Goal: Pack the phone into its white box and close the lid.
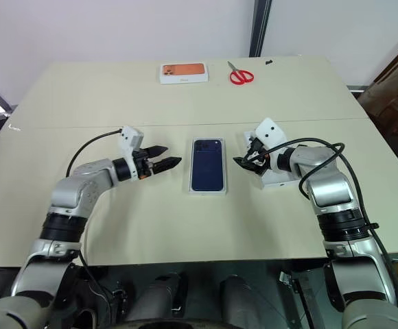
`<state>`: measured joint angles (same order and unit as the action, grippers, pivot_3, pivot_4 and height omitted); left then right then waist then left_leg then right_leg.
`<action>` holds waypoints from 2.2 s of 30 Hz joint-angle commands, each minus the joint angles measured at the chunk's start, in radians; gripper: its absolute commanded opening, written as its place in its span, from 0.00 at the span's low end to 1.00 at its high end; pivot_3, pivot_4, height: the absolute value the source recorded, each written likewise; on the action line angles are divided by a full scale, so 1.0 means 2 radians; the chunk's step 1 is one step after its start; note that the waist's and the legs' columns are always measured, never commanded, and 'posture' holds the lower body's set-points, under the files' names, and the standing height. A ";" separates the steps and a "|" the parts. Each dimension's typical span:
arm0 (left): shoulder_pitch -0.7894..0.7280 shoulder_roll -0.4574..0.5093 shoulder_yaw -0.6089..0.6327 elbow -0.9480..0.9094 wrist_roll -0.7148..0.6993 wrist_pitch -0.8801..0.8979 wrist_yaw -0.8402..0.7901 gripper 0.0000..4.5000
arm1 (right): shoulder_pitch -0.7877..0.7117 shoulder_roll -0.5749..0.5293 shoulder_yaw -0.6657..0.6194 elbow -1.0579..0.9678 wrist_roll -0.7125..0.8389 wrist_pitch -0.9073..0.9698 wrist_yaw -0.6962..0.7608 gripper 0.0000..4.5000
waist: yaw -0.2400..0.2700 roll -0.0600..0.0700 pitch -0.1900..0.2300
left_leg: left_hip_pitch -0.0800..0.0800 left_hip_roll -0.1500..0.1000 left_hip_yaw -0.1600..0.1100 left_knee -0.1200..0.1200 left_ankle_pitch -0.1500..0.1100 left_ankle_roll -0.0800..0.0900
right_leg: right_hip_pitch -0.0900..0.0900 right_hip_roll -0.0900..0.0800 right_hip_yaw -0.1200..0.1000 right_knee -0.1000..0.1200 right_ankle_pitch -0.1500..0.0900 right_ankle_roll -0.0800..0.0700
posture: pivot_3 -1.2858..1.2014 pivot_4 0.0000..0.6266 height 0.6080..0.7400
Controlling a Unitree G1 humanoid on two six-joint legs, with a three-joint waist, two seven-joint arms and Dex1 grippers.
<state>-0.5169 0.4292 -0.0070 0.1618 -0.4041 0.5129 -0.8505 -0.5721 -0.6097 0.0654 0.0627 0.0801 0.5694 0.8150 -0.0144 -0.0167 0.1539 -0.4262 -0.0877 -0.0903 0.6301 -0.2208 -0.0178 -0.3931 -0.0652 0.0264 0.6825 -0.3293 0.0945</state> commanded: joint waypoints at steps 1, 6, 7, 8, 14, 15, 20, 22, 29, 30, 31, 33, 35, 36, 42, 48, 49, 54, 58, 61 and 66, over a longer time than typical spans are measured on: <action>0.017 0.030 0.006 -0.029 0.005 -0.075 -0.057 0.99 | 0.009 0.000 -0.018 -0.031 0.007 0.042 -0.025 1.00 | 0.001 0.000 0.000 | 0.000 0.000 0.000 0.000 0.000 0.000 | 0.000 0.000 0.000 0.000 0.000 0.000 | 0.52 0.24 0.95; 0.047 0.064 0.024 -0.037 -0.010 -0.132 -0.117 0.99 | 0.034 0.004 -0.027 -0.091 0.007 0.152 -0.081 1.00 | 0.003 0.000 0.000 | 0.000 0.000 0.000 0.000 0.000 0.000 | 0.000 -0.001 0.000 0.000 0.000 0.000 | 0.52 0.24 0.95; 0.052 0.071 0.027 -0.039 -0.018 -0.132 -0.132 0.99 | 0.032 0.010 -0.034 -0.100 0.012 0.185 -0.093 1.00 | 0.002 0.000 0.000 | 0.000 0.000 0.000 0.000 0.000 0.000 | 0.000 -0.001 0.000 0.000 0.000 0.000 | 0.52 0.24 0.95; 0.055 0.077 0.027 -0.040 -0.023 -0.130 -0.143 0.99 | 0.029 0.013 -0.035 -0.108 0.015 0.214 -0.101 1.00 | 0.001 0.000 0.000 | 0.000 0.000 0.000 0.000 0.000 0.000 | 0.000 -0.001 0.000 0.000 0.000 0.000 | 0.52 0.24 0.95; 0.052 0.083 0.016 -0.023 -0.010 -0.161 -0.169 0.99 | -0.019 -0.008 -0.003 -0.115 0.032 0.323 -0.094 1.00 | 0.001 0.001 0.000 | 0.000 0.000 0.000 0.000 -0.001 0.003 | 0.000 -0.001 0.000 0.000 0.000 0.000 | 0.52 0.24 0.95; 0.048 0.080 0.015 -0.022 -0.010 -0.162 -0.168 0.99 | -0.031 -0.009 -0.004 -0.112 0.040 0.347 -0.092 1.00 | 0.000 0.001 0.000 | 0.000 0.000 0.000 0.000 -0.001 0.003 | 0.000 -0.001 0.000 0.000 0.000 0.000 | 0.52 0.24 0.95; 0.041 0.056 0.006 -0.022 0.000 -0.175 -0.150 0.99 | -0.089 -0.002 0.001 -0.091 0.060 0.441 -0.106 1.00 | 0.001 0.001 0.000 | 0.000 0.000 0.000 0.000 -0.002 0.003 | 0.000 -0.001 0.000 0.000 0.000 0.000 | 0.52 0.24 0.95; 0.045 0.047 0.005 -0.029 -0.001 -0.172 -0.143 0.99 | -0.106 0.009 0.002 -0.085 0.064 0.477 -0.117 1.00 | 0.001 0.001 0.000 | 0.000 0.000 0.000 0.000 -0.002 0.003 | 0.000 -0.001 0.000 0.000 0.000 0.000 | 0.52 0.24 0.95; 0.071 0.035 0.006 -0.057 -0.002 -0.174 -0.120 0.99 | -0.123 0.043 0.001 -0.051 0.088 0.523 -0.163 1.00 | -0.001 0.001 0.000 | 0.000 0.000 0.000 0.000 -0.002 0.003 | -0.001 0.000 0.000 0.000 0.000 0.000 | 0.52 0.24 0.95; 0.076 0.037 0.007 -0.061 -0.005 -0.174 -0.119 0.99 | -0.128 0.044 0.005 -0.048 0.091 0.523 -0.167 1.00 | -0.001 0.001 0.000 | 0.000 0.000 0.000 0.000 -0.002 0.003 | -0.001 0.000 0.000 0.000 0.000 0.000 | 0.52 0.24 0.95; 0.080 0.038 0.008 -0.064 -0.005 -0.177 -0.119 0.99 | -0.134 0.046 0.007 -0.042 0.092 0.523 -0.171 1.00 | -0.001 0.001 0.000 | 0.000 0.000 0.000 0.000 -0.002 0.003 | -0.001 0.000 0.000 0.000 0.000 0.000 | 0.52 0.24 0.95; 0.088 0.041 0.010 -0.072 -0.008 -0.178 -0.121 0.99 | -0.146 0.049 0.008 -0.027 0.089 0.523 -0.181 1.00 | -0.001 0.001 0.000 | 0.000 0.000 0.000 0.000 -0.002 0.003 | -0.001 0.000 0.000 0.000 0.000 0.000 | 0.52 0.24 0.95; 0.093 0.043 0.011 -0.076 -0.008 -0.182 -0.120 0.99 | -0.156 0.055 0.008 -0.012 0.087 0.522 -0.187 1.00 | -0.001 0.001 0.000 | 0.000 0.000 0.000 0.000 -0.002 0.003 | -0.001 0.000 0.000 0.000 0.000 0.000 | 0.52 0.24 0.95; 0.093 0.043 0.011 -0.077 -0.008 -0.182 -0.119 0.99 | -0.159 0.056 0.008 -0.006 0.087 0.522 -0.189 1.00 | -0.001 0.001 0.000 | 0.000 0.000 0.000 0.000 -0.002 0.003 | -0.001 0.000 0.000 0.000 0.000 0.000 | 0.52 0.24 0.95; 0.095 0.041 0.010 -0.086 -0.008 -0.181 -0.113 0.99 | -0.169 0.061 0.019 0.033 0.082 0.498 -0.201 1.00 | 0.000 0.001 0.000 | 0.000 0.000 0.000 0.000 -0.002 0.003 | 0.000 0.000 0.000 0.000 0.000 0.000 | 0.52 0.24 0.95; 0.094 0.037 0.008 -0.088 -0.007 -0.178 -0.103 1.00 | -0.169 0.072 0.008 0.055 0.072 0.486 -0.222 0.47 | -0.001 0.001 0.000 | 0.000 0.000 0.000 0.000 -0.002 0.003 | 0.000 0.000 0.000 0.000 0.000 0.000 | 0.52 0.24 0.95; 0.094 0.036 0.008 -0.089 -0.007 -0.177 -0.102 1.00 | -0.170 0.073 0.006 0.057 0.072 0.486 -0.224 0.36 | -0.002 0.001 0.000 | 0.000 0.000 0.000 0.000 -0.002 0.003 | 0.000 0.000 0.000 0.000 0.000 0.000 | 0.52 0.24 0.95; 0.092 0.035 0.007 -0.086 -0.005 -0.177 -0.099 1.00 | -0.175 0.082 -0.010 0.069 0.059 0.477 -0.248 0.01 | -0.003 0.001 0.000 | 0.000 0.000 0.000 0.000 -0.002 0.003 | 0.000 0.000 0.000 0.000 0.000 0.000 | 0.52 0.24 0.95; 0.086 0.037 0.010 -0.078 -0.004 -0.178 -0.097 1.00 | -0.214 0.104 -0.078 0.123 0.040 0.441 -0.296 0.01 | -0.002 0.001 0.000 | 0.000 0.000 0.000 0.000 -0.002 0.003 | 0.000 0.000 0.000 0.000 0.000 0.000 | 0.52 0.24 0.95; 0.085 0.039 0.013 -0.074 -0.003 -0.181 -0.094 1.00 | -0.247 0.139 -0.146 0.146 0.067 0.401 -0.305 0.01 | -0.002 0.001 0.000 | 0.000 0.000 0.001 0.000 -0.002 0.003 | -0.001 0.000 0.000 0.001 0.000 0.000 | 0.52 0.24 0.95; 0.078 0.039 0.019 -0.069 -0.005 -0.179 -0.086 1.00 | -0.249 0.182 -0.186 0.127 0.132 0.339 -0.253 0.01 | -0.005 0.001 0.000 | 0.000 0.000 0.001 -0.001 -0.002 0.003 | -0.001 0.000 0.001 0.001 0.000 0.000 | 0.52 0.24 0.95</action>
<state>-0.3438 0.5004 0.0022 0.0359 -0.4040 0.1674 -1.0324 -1.0459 -0.2696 -0.2469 0.3516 0.2831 1.2806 0.2923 -0.0246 -0.0142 0.1548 -0.4271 -0.0871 -0.0881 0.6287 -0.2244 -0.0110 -0.3958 -0.0645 0.0275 0.6847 -0.3293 0.0944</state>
